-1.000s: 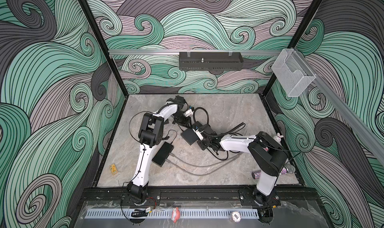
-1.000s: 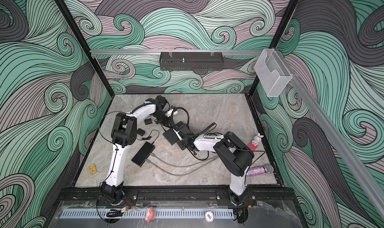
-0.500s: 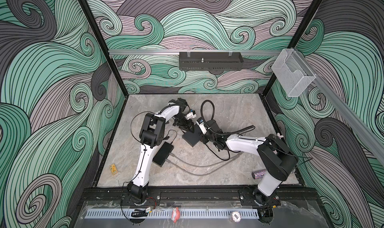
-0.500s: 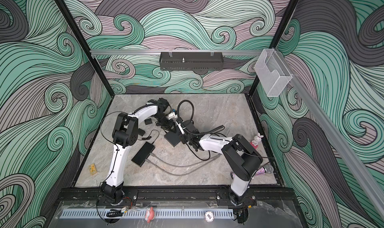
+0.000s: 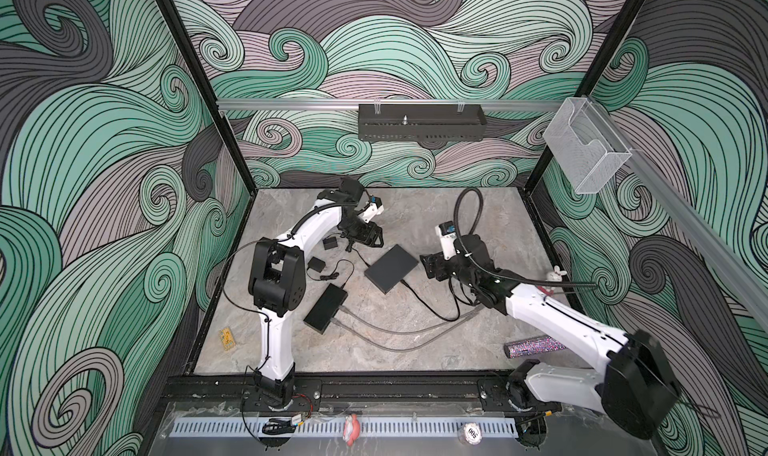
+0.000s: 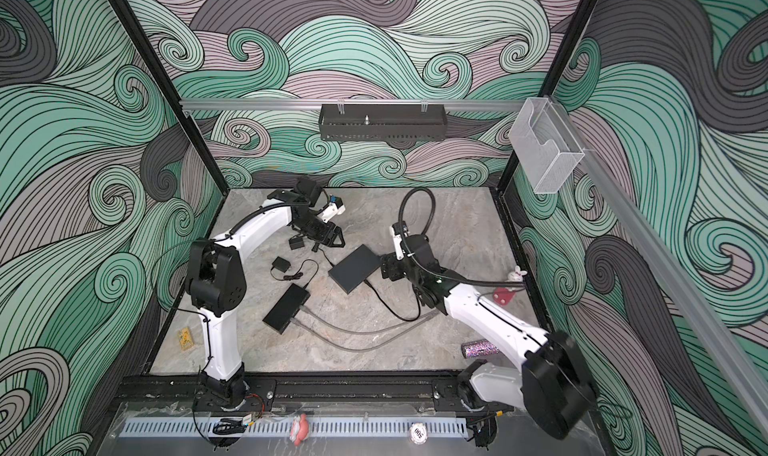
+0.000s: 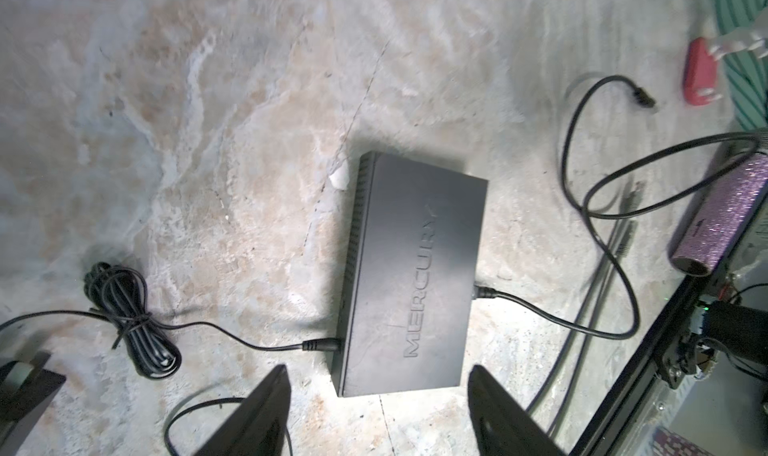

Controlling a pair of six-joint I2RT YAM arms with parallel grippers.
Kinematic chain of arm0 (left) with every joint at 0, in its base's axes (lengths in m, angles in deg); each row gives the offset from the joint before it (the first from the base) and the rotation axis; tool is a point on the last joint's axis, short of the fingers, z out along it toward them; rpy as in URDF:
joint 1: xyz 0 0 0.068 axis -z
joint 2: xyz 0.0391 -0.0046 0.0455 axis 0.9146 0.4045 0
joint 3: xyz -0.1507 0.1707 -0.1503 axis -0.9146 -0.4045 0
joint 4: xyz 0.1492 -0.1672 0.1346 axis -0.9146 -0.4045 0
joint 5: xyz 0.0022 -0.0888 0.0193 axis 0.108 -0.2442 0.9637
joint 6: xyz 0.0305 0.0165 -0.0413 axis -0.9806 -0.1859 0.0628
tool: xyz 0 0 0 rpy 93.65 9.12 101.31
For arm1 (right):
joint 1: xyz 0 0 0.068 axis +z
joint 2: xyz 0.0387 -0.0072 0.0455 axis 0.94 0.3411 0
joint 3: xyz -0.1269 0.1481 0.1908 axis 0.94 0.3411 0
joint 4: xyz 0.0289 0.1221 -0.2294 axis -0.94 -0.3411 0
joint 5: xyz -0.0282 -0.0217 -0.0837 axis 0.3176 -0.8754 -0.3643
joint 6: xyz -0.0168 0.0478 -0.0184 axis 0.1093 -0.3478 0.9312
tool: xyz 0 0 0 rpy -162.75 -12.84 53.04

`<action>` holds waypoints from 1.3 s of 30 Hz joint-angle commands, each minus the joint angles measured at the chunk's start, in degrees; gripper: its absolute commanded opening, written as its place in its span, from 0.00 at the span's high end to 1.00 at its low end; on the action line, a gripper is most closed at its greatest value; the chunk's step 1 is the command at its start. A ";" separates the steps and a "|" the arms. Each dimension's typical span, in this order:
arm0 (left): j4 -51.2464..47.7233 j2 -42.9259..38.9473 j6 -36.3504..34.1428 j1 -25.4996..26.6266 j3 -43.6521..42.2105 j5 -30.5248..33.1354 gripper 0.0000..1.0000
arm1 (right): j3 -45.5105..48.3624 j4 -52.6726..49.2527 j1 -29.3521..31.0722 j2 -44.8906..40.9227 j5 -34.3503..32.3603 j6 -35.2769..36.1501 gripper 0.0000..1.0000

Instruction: Insert the plug into the switch port

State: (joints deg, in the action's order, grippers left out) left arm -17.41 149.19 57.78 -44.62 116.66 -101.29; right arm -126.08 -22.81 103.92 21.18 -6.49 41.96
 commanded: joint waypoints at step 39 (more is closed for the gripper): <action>3.77 17.81 6.17 17.68 7.90 29.57 0.36 | -5.11 1.37 -18.06 12.05 11.35 -11.64 0.09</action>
State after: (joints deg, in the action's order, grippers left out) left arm -14.87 166.09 60.86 -26.64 126.58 -74.97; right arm -128.64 -22.68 86.05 34.38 5.09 25.72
